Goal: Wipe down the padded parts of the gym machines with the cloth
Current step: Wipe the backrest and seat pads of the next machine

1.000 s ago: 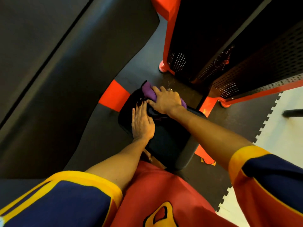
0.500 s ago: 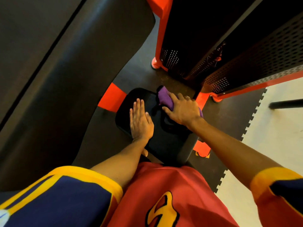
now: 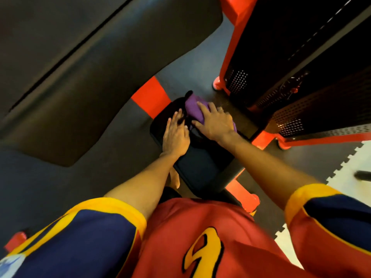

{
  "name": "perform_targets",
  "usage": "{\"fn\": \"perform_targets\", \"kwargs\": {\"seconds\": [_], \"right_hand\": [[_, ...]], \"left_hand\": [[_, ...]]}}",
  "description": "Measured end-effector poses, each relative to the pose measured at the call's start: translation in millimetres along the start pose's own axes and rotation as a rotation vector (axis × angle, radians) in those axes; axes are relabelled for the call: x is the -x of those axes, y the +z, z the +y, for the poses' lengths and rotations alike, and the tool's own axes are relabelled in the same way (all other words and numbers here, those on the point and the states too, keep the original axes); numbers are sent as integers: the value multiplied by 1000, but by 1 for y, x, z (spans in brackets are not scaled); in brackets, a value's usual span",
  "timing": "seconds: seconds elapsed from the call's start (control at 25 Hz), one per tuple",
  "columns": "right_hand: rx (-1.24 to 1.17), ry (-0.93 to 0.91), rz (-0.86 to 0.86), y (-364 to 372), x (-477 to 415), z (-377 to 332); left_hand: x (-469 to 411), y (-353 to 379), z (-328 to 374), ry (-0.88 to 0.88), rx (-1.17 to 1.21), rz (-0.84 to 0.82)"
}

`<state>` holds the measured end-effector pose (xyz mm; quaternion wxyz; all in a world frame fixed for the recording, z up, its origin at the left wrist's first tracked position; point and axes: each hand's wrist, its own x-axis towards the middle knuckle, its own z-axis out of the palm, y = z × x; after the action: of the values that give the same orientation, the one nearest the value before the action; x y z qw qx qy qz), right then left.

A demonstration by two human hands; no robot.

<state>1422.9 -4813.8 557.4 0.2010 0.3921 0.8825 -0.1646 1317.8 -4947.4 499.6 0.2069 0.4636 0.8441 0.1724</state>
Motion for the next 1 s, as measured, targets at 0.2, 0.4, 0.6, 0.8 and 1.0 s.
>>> {"fn": "perform_targets", "kwargs": {"seconds": [0.2,0.4,0.6,0.8,1.0], "right_hand": [[44,-116,19,4,38,36],[66,-45,-24,7,-12,-25],[203,-399,4,25,34,-33],[135,-431,-11,15,24,0],[121,-325,-65,33,28,-73]], "left_hand": [[25,2,3,-213,6,1],[55,3,-1,-285,82,13],[83,6,7,-458,334,136],[116,-1,9,-464,414,110],[145,-6,2,-590,502,183]]}}
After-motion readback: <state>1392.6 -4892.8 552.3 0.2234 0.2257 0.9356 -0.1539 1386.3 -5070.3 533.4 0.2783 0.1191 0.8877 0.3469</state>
